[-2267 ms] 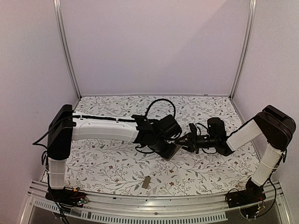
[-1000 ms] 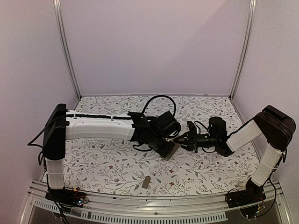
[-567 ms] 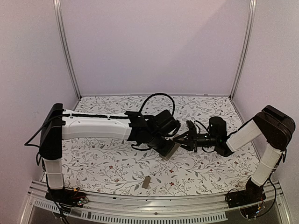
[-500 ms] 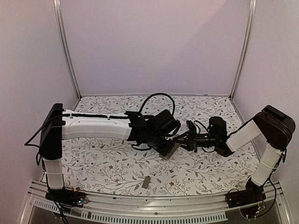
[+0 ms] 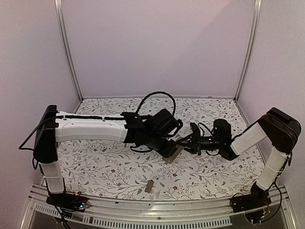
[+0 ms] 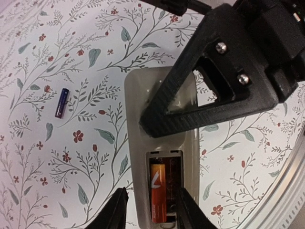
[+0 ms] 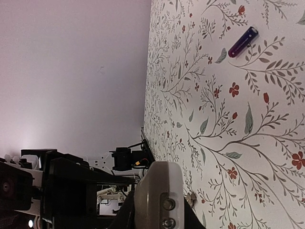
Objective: Load the batteries into the remote control
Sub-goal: Place the battery in the battery compartment, then load the battery into the battery compartment.
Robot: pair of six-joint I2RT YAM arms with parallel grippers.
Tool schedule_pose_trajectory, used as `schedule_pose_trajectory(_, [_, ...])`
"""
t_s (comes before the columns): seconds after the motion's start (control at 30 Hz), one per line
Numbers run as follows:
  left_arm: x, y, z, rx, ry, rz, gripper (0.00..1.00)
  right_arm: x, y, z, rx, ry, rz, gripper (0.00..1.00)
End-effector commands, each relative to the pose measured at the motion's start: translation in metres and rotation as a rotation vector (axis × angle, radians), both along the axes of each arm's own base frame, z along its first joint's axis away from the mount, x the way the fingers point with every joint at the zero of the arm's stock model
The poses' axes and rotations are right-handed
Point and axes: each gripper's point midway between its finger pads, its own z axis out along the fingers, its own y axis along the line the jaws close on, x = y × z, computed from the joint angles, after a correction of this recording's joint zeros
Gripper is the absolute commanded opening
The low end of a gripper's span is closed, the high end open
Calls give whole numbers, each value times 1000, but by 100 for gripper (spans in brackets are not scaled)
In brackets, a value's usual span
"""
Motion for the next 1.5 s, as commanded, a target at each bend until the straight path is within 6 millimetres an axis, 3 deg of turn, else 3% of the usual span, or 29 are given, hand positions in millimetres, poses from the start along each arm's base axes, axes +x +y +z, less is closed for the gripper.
schedule_pose_trajectory(0.0, [2, -2, 30, -102, -19, -14, 37, -4, 1, -5, 2, 0, 16, 0])
schedule_pose_trajectory(0.2, [-4, 3, 59, -219, -64, -75, 38, -7, 2, -4, 8, -1, 35, 0])
schedule_pose_trajectory(0.33, [-20, 21, 84, -302, -256, -249, 38, -13, 4, 2, 22, -8, 81, 0])
schedule_pose_trajectory(0.4, [-27, 33, 88, -289, -316, -320, 43, -17, 5, 3, 24, -6, 104, 0])
schedule_pose_trajectory(0.53, [-59, 40, 77, -213, -318, -582, 45, -24, 4, 5, 23, -1, 146, 0])
schedule_pose_trajectory(0.73, [-91, 36, 53, -112, -376, -862, 37, -37, 6, 9, 14, -4, 216, 0])
schedule_pose_trajectory(1.0, [-107, 22, 34, -54, -443, -1050, 30, -53, 10, 12, -10, -11, 297, 0])
schedule_pose_trajectory(1.47, [-112, 3, 16, -4, -462, -1130, 25, -59, 16, 13, -25, -41, 340, 0])
